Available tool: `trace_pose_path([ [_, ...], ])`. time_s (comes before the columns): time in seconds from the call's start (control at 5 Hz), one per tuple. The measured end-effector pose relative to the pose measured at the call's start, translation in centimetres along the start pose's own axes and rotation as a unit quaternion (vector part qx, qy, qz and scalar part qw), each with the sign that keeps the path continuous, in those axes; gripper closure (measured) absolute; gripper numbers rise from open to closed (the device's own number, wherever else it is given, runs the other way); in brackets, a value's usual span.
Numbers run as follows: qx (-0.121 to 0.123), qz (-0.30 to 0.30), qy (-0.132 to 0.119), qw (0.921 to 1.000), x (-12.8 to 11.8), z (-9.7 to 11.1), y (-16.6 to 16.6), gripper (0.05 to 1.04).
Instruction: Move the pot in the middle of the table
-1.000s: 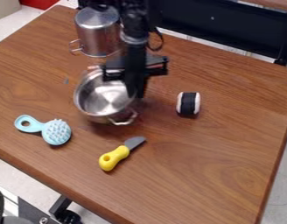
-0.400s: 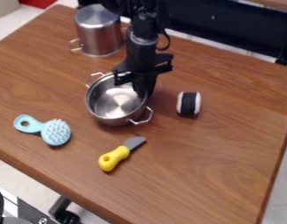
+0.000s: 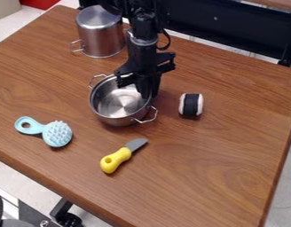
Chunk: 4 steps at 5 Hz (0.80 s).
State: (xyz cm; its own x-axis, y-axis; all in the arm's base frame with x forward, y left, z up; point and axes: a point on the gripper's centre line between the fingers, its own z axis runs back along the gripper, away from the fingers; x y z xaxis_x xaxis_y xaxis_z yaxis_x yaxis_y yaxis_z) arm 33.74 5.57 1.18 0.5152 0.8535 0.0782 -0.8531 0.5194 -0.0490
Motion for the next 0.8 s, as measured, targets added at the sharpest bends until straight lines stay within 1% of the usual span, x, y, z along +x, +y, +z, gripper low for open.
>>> trace_pose_path([
  [0.2,0.003,-0.011,0.006,0.9999,-0.1,-0.5,0.1,0.579],
  [0.4,0.002,-0.014,0.003,0.9999,0.0,-0.5,0.1,0.277],
  [0.6,0.001,-0.014,0.020,0.9997,-0.2,-0.5,0.4,0.083],
  [0.8,-0.017,-0.022,0.016,0.9995,0.1,1.5,0.2,0.084],
])
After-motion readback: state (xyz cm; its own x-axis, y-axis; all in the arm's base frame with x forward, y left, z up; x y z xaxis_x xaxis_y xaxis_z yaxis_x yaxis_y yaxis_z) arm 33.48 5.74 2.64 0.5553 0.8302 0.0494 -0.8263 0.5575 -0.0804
